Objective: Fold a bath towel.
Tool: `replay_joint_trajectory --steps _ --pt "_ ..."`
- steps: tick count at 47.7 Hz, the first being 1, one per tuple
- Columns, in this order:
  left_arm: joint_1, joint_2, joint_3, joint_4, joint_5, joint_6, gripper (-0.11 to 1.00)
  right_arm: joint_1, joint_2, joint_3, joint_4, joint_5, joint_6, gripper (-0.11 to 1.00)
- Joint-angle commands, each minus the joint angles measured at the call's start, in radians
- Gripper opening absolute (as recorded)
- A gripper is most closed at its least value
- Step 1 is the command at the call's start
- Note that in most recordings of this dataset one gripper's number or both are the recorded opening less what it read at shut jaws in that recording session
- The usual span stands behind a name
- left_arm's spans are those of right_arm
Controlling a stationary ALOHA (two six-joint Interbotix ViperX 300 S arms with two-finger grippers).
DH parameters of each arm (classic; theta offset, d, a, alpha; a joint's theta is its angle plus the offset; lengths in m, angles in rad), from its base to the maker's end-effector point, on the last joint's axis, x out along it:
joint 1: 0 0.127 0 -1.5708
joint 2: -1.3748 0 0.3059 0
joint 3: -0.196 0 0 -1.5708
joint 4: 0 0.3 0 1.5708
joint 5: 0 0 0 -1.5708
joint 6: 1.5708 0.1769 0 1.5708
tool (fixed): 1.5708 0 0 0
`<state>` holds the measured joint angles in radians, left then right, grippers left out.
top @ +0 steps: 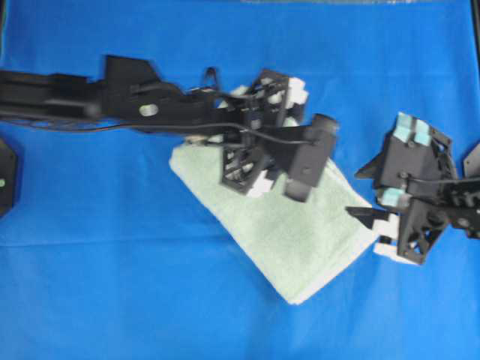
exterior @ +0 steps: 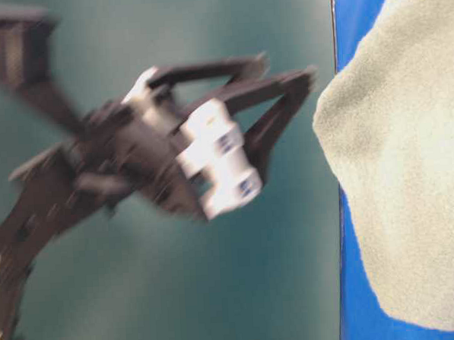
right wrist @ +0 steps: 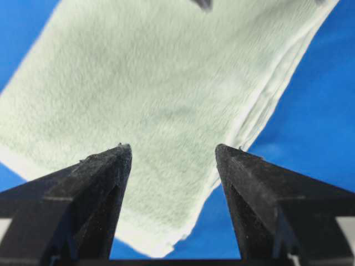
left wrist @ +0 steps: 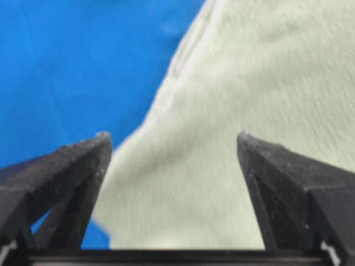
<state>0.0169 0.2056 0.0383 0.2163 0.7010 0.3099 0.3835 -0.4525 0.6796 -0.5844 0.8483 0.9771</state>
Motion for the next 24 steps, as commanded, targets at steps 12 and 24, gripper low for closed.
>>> replay_joint_trajectory --steps 12,24 --pt "-0.057 -0.465 0.291 -0.003 -0.238 -0.175 0.87 0.003 -0.101 -0.017 -0.11 -0.031 -0.002 0.64" --pt "-0.075 -0.692 0.511 -0.005 -0.402 -0.348 0.86 0.003 -0.207 0.014 -0.215 -0.08 -0.002 0.64"
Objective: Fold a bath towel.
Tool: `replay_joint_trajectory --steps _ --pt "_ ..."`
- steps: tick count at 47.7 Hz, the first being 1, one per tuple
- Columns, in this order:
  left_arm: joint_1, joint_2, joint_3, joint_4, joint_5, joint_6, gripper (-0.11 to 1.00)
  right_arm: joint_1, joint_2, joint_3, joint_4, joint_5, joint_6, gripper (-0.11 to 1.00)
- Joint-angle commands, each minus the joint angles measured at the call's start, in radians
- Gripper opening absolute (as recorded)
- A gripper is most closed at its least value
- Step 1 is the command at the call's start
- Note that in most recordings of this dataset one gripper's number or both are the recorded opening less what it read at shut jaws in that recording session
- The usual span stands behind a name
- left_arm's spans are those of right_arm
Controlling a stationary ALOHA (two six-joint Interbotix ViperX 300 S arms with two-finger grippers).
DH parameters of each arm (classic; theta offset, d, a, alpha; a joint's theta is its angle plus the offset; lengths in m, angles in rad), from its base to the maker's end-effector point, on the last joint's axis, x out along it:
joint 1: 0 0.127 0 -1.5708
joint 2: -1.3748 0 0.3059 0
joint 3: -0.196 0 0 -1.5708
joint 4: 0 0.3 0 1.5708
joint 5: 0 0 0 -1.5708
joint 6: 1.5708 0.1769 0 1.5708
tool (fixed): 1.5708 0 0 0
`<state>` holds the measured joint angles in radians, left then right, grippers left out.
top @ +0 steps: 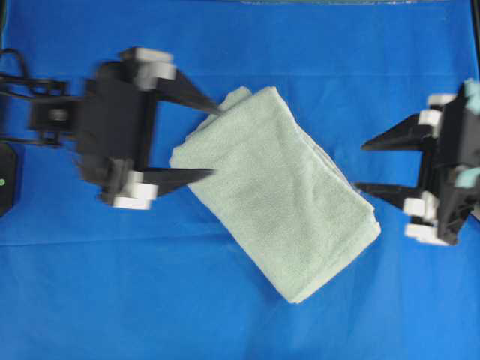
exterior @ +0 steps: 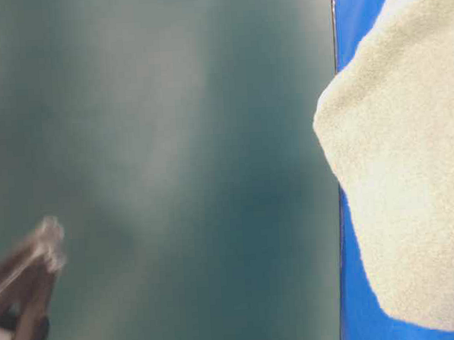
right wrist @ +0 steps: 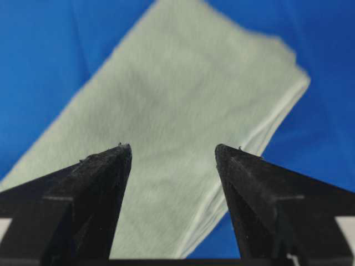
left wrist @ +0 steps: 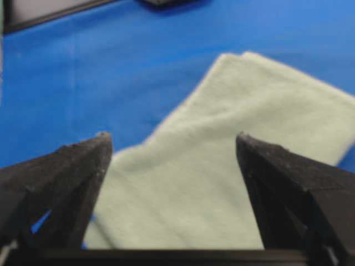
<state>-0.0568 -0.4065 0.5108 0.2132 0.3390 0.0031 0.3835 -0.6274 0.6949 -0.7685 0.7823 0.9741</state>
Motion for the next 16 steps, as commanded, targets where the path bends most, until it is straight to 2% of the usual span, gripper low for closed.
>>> replay_joint_trajectory --steps 1,9,16 --pt "-0.002 -0.098 0.052 0.0 -0.048 -0.055 0.86 0.003 -0.043 0.002 -0.038 -0.017 0.002 0.64" --pt "-0.006 -0.232 0.169 -0.002 -0.115 -0.129 0.86 0.003 -0.137 0.06 -0.109 -0.04 0.002 0.64" --pt "-0.008 -0.321 0.261 0.0 -0.147 -0.152 0.86 0.0 -0.219 0.143 -0.153 -0.051 0.015 0.64"
